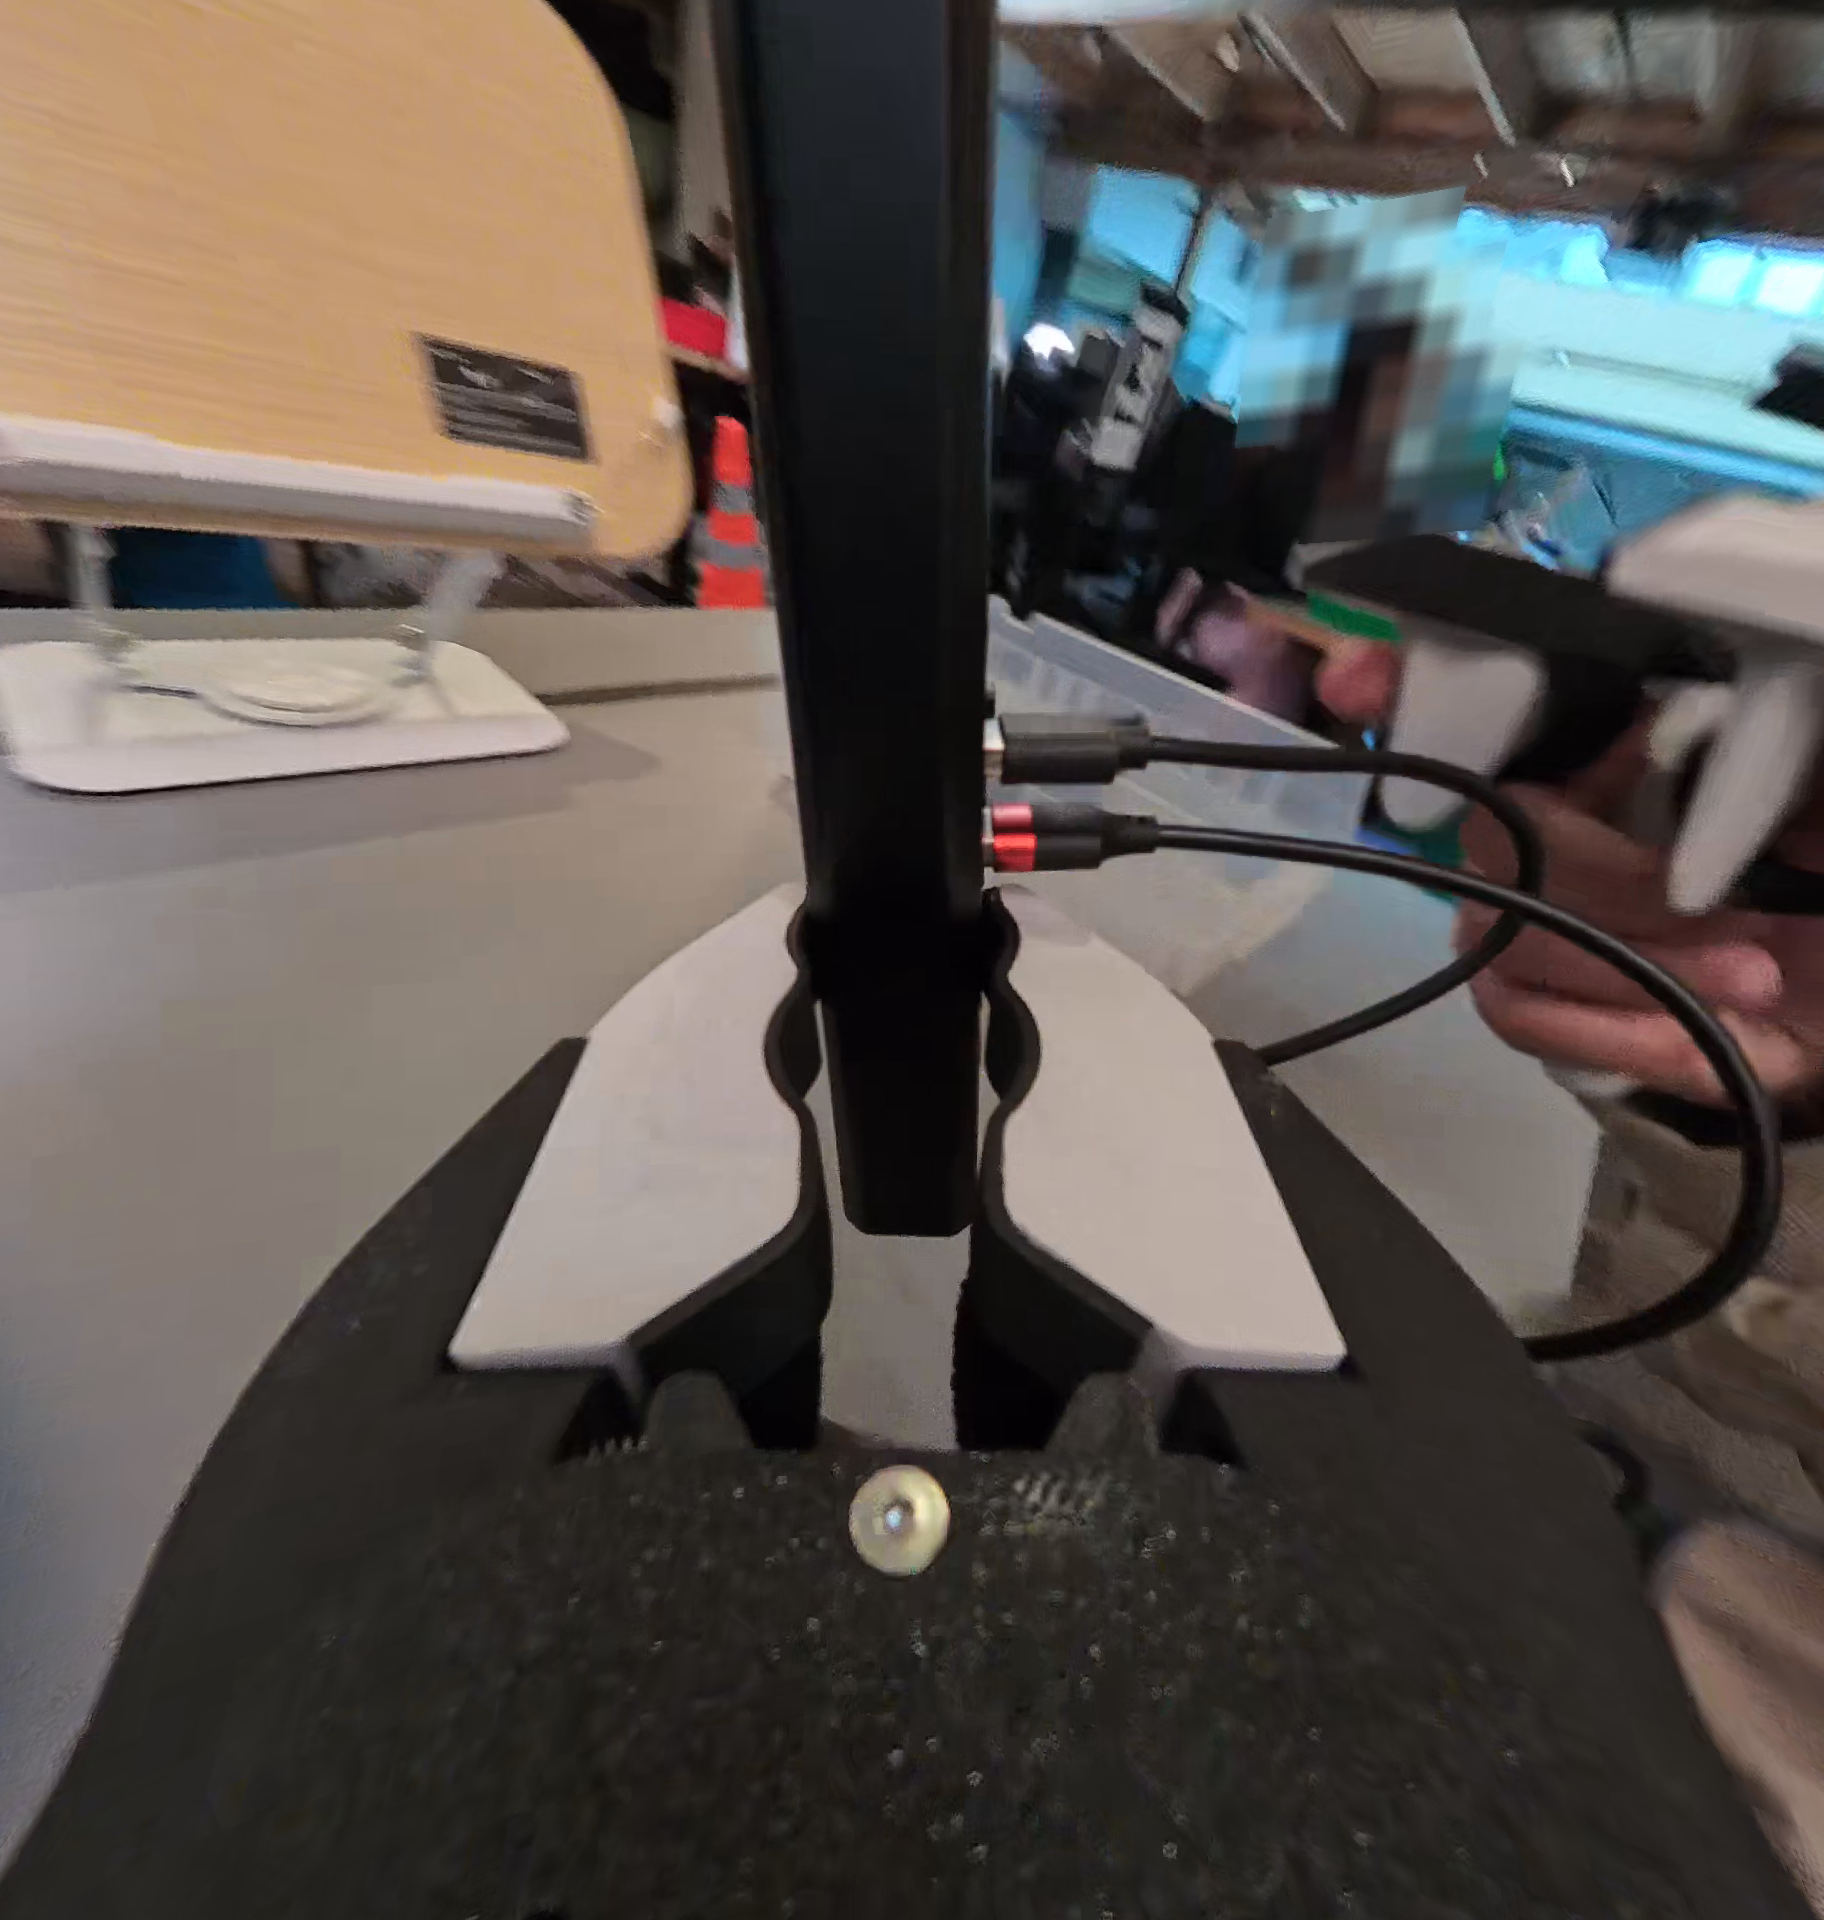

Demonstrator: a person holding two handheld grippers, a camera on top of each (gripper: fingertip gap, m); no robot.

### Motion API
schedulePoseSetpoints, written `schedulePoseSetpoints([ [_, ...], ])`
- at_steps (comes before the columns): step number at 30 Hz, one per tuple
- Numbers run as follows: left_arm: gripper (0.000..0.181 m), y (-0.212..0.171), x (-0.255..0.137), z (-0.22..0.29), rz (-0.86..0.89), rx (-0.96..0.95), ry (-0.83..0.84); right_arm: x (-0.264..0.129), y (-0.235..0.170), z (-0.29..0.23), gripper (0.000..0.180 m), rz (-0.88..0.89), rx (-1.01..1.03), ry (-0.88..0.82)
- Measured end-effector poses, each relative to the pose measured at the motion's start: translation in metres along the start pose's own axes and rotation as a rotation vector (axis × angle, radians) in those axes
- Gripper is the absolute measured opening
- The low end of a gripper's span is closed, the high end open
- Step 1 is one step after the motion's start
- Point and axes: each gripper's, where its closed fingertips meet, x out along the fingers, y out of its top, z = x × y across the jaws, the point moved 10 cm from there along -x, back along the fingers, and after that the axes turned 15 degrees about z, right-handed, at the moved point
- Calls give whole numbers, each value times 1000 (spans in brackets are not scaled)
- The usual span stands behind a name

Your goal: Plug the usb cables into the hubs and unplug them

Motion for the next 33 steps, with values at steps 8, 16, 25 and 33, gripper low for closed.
schedulePoseSetpoints([
  [8,28,14,-21,-23,179,16,222,24,-40,-19,49,-125,-156,-10],
  [16,28,15,-18,-23,105,203,384,29,-11,-64,38,-25,-236,63],
  [25,28,9,-10,8,74,260,341,51,-46,-37,41,-139,-195,-131],
  [33,28,-7,0,36,34,213,242,44,-51,-27,24,-95,-153,-124],
])
